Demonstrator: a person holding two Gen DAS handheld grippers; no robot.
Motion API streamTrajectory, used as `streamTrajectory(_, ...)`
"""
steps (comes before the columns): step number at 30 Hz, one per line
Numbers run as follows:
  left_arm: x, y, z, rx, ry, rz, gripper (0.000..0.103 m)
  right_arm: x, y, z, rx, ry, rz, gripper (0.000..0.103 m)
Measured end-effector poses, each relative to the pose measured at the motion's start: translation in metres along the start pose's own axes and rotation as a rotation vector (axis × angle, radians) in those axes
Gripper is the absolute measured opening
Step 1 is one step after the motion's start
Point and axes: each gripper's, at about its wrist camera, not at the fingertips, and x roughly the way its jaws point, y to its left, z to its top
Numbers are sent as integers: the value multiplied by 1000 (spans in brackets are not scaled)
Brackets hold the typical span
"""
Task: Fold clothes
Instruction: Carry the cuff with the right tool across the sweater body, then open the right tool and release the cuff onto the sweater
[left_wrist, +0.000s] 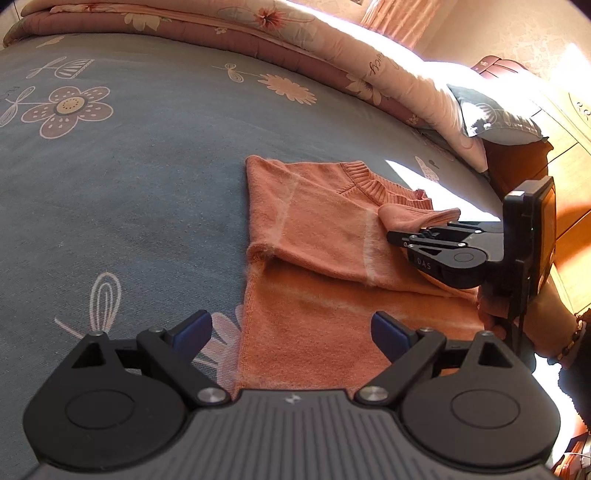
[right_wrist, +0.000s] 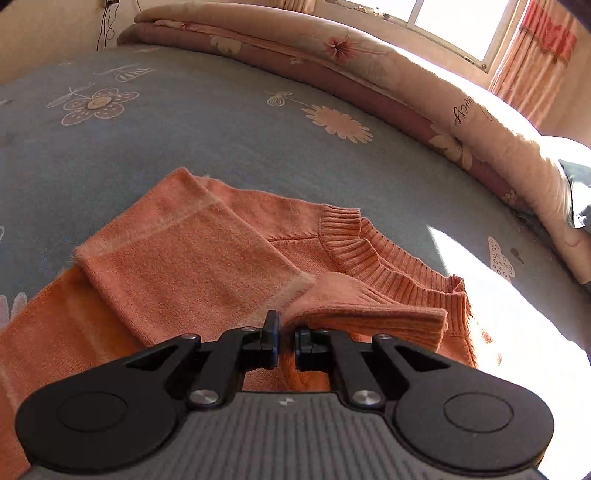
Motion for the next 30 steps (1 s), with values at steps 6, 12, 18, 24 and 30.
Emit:
streamTrajectory(6, -1, 5, -1, -7, 3, -1, 93, 7, 17, -1, -109, 19, -50, 9)
streamTrajectory(12, -2, 10, -3, -14, 5, -2, 93, 15, 43, -7, -309, 39, -110, 10)
streamTrajectory(18, -3, 14, -6, -22, 16, 0, 93, 19, 59, -15, -445, 47, -162, 11)
streamTrajectory(24, -2, 15, -7, -18, 20, 2, 93, 24, 83, -27, -683, 49, -228, 14)
streamTrajectory(30, -3, 16, -7, -17, 25, 0, 93, 20, 90, -23, -698, 41, -196, 14)
